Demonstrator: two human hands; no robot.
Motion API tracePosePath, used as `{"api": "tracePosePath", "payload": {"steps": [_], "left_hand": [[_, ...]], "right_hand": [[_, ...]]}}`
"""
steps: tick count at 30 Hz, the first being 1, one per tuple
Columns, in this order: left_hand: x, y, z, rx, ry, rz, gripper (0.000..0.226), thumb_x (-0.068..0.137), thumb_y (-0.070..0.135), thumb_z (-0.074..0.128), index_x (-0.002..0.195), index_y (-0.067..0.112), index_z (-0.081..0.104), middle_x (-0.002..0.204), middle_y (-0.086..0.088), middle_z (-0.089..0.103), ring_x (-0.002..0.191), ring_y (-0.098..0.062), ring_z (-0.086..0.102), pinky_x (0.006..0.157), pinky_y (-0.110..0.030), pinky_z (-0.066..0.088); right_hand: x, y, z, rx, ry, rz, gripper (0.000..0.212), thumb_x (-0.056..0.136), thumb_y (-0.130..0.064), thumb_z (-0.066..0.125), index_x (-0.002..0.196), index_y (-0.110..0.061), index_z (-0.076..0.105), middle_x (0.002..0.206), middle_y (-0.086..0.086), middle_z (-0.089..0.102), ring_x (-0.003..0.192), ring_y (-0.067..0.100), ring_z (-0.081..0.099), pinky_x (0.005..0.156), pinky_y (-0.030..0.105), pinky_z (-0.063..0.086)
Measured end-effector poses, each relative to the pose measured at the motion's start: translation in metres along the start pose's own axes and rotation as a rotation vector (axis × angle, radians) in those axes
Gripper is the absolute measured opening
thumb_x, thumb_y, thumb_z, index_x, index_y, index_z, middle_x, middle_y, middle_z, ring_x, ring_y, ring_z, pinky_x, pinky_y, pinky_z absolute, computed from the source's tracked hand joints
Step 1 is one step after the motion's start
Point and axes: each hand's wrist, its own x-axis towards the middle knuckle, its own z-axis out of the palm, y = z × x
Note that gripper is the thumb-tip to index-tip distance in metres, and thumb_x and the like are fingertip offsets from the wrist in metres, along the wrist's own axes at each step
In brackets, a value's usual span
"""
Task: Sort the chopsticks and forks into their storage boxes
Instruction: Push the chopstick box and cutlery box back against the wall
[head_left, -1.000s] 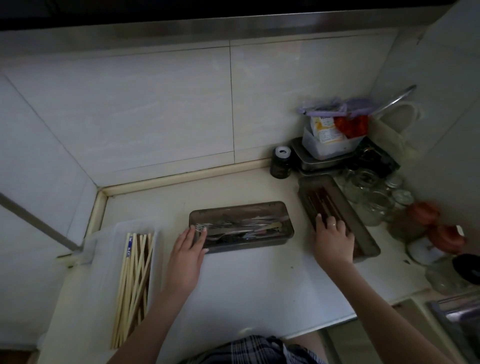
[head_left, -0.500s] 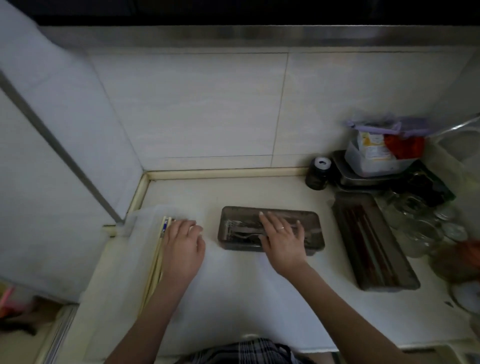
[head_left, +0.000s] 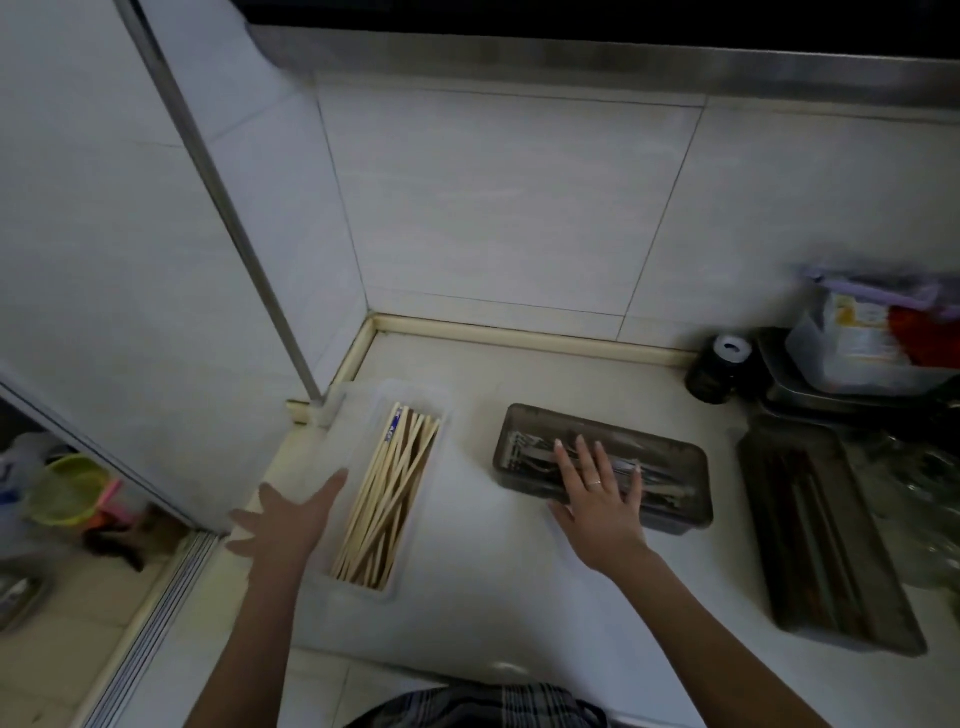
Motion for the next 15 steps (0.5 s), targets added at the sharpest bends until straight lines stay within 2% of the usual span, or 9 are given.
{"api": "tracePosePath", "payload": {"steps": [2, 3, 5, 8, 10, 12, 13, 14, 15], "left_hand": [[0.005, -0.001, -0.007, -0.042, 0.026, 0.033, 0.116, 0.052, 0.073, 0.072, 0.143, 0.014, 0.029, 0.150, -0.021, 0.021, 0.137, -0.043, 0.018, 0.109, -0.058, 0.016], [0.004, -0.004, -0.008, -0.080, 0.073, 0.058, 0.111, 0.053, 0.067, 0.076, 0.141, 0.014, 0.033, 0.148, -0.021, 0.023, 0.135, -0.043, 0.021, 0.107, -0.059, 0.021], [-0.005, -0.011, -0.006, -0.173, 0.250, 0.153, 0.096, 0.062, 0.047, 0.082, 0.139, 0.014, 0.036, 0.149, -0.023, 0.019, 0.136, -0.044, 0.018, 0.106, -0.058, 0.023], [-0.017, -0.028, -0.002, -0.395, 0.486, 0.325, 0.092, 0.068, 0.015, 0.083, 0.141, 0.004, 0.030, 0.147, -0.031, 0.014, 0.137, -0.040, 0.015, 0.112, -0.051, 0.021], [-0.023, -0.040, -0.003, -0.595, 0.524, 0.365, 0.089, 0.072, 0.002, 0.077, 0.143, 0.003, 0.023, 0.145, -0.025, 0.017, 0.136, -0.021, 0.020, 0.111, -0.044, 0.029], [-0.034, -0.039, -0.011, -0.733, 0.584, 0.388, 0.079, 0.077, 0.010, 0.075, 0.140, 0.014, 0.028, 0.132, -0.007, 0.028, 0.117, 0.011, 0.034, 0.100, -0.029, 0.043], [-0.039, -0.036, -0.016, -0.756, 0.613, 0.409, 0.071, 0.079, 0.014, 0.074, 0.137, 0.016, 0.033, 0.126, -0.004, 0.034, 0.104, 0.021, 0.039, 0.093, -0.017, 0.046], [-0.044, -0.031, -0.020, -0.794, 0.606, 0.408, 0.065, 0.080, 0.011, 0.071, 0.135, 0.012, 0.037, 0.123, -0.007, 0.042, 0.092, 0.023, 0.045, 0.083, -0.006, 0.045], [-0.050, -0.026, -0.024, -0.800, 0.578, 0.396, 0.057, 0.081, 0.004, 0.068, 0.132, 0.005, 0.043, 0.122, -0.016, 0.049, 0.083, 0.018, 0.050, 0.075, 0.000, 0.042]], "right_hand": [[0.000, 0.001, 0.000, 0.006, 0.003, -0.006, 0.067, 0.099, -0.049, 0.023, 0.146, -0.029, -0.022, 0.156, -0.001, -0.022, 0.141, 0.020, -0.025, 0.113, 0.058, -0.009], [-0.001, 0.001, 0.000, 0.003, 0.003, -0.007, 0.067, 0.099, -0.048, 0.023, 0.144, -0.029, -0.024, 0.156, -0.002, -0.022, 0.141, 0.019, -0.026, 0.113, 0.058, -0.009], [-0.001, 0.002, 0.000, -0.001, -0.003, -0.004, 0.067, 0.100, -0.047, 0.023, 0.141, -0.029, -0.027, 0.155, -0.002, -0.023, 0.140, 0.018, -0.026, 0.113, 0.058, -0.009], [-0.002, 0.002, 0.000, 0.007, 0.000, -0.006, 0.067, 0.100, -0.045, 0.024, 0.139, -0.028, -0.028, 0.156, -0.002, -0.022, 0.142, 0.019, -0.024, 0.113, 0.058, -0.010], [-0.002, 0.003, -0.001, 0.013, 0.008, -0.012, 0.067, 0.100, -0.044, 0.024, 0.140, -0.028, -0.027, 0.156, -0.002, -0.020, 0.142, 0.019, -0.023, 0.113, 0.057, -0.011], [-0.003, 0.004, -0.001, -0.003, 0.013, -0.015, 0.067, 0.101, -0.043, 0.024, 0.140, -0.029, -0.027, 0.156, -0.002, -0.020, 0.141, 0.018, -0.024, 0.113, 0.056, -0.012], [-0.003, 0.004, -0.001, -0.005, 0.017, -0.016, 0.066, 0.101, -0.043, 0.024, 0.141, -0.029, -0.027, 0.156, -0.002, -0.020, 0.140, 0.017, -0.025, 0.112, 0.056, -0.012], [-0.003, 0.004, 0.000, -0.004, 0.022, -0.016, 0.066, 0.101, -0.043, 0.024, 0.141, -0.030, -0.026, 0.157, -0.002, -0.019, 0.139, 0.016, -0.026, 0.112, 0.055, -0.012], [-0.003, 0.004, 0.000, -0.004, 0.023, -0.014, 0.065, 0.101, -0.044, 0.023, 0.142, -0.031, -0.026, 0.157, -0.003, -0.019, 0.137, 0.015, -0.028, 0.112, 0.054, -0.013]]}}
